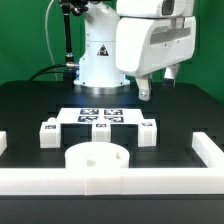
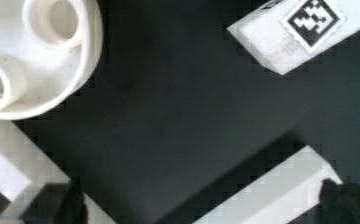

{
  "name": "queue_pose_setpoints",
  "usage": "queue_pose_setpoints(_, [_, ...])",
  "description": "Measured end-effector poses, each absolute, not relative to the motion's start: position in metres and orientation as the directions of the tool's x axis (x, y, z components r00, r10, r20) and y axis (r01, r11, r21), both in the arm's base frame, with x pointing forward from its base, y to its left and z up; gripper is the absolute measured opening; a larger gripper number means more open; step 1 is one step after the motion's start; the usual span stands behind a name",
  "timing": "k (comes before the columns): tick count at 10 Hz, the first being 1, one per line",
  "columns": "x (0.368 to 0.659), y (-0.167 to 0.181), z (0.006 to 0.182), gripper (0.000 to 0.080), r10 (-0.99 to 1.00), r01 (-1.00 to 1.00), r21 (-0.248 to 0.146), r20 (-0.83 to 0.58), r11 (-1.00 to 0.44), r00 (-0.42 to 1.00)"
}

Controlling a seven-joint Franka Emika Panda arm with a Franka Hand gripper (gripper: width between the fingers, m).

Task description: Assemble stool

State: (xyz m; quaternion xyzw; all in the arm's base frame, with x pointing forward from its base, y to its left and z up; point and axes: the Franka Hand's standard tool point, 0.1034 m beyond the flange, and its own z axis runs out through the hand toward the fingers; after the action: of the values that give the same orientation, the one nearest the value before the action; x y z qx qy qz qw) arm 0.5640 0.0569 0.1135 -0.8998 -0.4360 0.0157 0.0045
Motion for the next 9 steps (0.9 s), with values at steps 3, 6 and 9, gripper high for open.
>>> queue_pose_setpoints(3, [0.564,0.057,0.113,0.0649,0.785,0.784,-0.022,-0.024,-0.62,0.619])
queue_pose_setpoints(6, [0.559,0.023,0.093,0.0649,0.842,0.842,0.008,-0.003,-0.54,0.54])
queue_pose_setpoints(9, [0.567,-0.014,0.061,0.0649,0.882,0.882,0.01,0.004,-0.47,0.47])
